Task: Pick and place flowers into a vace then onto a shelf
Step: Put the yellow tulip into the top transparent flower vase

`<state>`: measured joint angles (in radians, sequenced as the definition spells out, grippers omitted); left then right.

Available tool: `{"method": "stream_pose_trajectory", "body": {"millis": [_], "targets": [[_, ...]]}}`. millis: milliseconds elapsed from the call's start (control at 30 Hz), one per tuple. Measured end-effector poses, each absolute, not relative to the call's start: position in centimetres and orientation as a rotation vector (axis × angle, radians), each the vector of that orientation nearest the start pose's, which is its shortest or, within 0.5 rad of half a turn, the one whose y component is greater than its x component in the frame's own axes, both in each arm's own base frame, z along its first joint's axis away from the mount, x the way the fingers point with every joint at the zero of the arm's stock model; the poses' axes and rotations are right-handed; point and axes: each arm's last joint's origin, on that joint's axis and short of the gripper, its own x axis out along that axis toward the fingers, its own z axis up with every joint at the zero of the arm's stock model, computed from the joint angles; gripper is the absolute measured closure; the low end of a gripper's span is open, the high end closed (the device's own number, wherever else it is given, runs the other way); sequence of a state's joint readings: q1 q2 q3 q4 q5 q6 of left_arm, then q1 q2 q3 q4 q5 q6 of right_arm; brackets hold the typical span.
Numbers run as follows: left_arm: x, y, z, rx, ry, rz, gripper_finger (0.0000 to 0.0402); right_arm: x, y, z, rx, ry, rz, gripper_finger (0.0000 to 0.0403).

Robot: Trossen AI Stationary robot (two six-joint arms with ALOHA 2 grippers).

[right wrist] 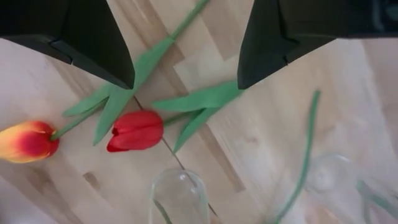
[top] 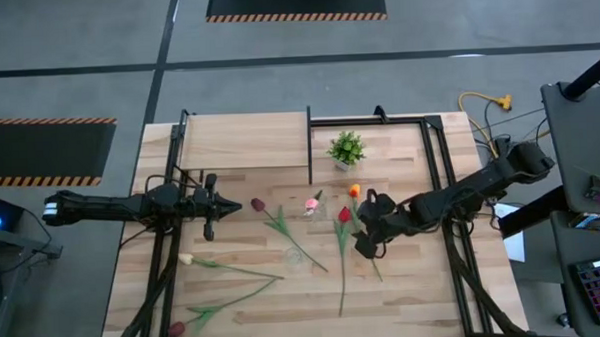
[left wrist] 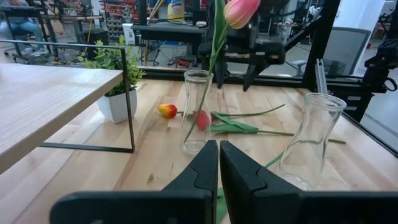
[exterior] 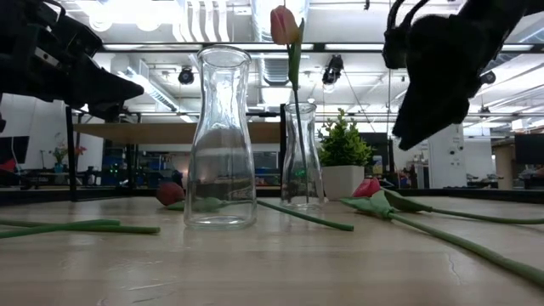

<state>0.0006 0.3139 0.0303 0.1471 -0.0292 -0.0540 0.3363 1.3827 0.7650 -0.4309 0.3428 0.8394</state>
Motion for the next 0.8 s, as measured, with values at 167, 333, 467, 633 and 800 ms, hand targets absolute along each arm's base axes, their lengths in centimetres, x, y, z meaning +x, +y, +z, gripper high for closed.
{"method": "stream_pose_trajectory", "body": {"millis": [167, 333, 467, 633, 800], "targets": [[11.7, 0.1, 16.1, -0.052, 0.136, 0.034, 0.0402, 24.6, 7.6, 17.3, 0.392, 0.955, -0.432, 0.0137], [11.7, 0.1, 16.1, -0.052, 0.136, 0.033, 0.0402, 24.8, 7.6, 16.5, 0.404, 0.976, -0.459, 0.0145], [11.7, 0.1, 16.1, -0.052, 0.136, 0.033, 0.0402, 24.9, 7.7, 16.2, 0.413, 0.985, -0.473, 0.0151], [11.7, 0.1, 16.1, -0.052, 0.135, 0.033, 0.0402, 24.9, 7.6, 16.0, 0.411, 0.989, -0.479, 0.0153], [11.7, 0.1, 16.1, -0.052, 0.135, 0.033, 0.0402, 24.9, 7.5, 16.1, 0.398, 0.97, -0.503, 0.0152]]}}
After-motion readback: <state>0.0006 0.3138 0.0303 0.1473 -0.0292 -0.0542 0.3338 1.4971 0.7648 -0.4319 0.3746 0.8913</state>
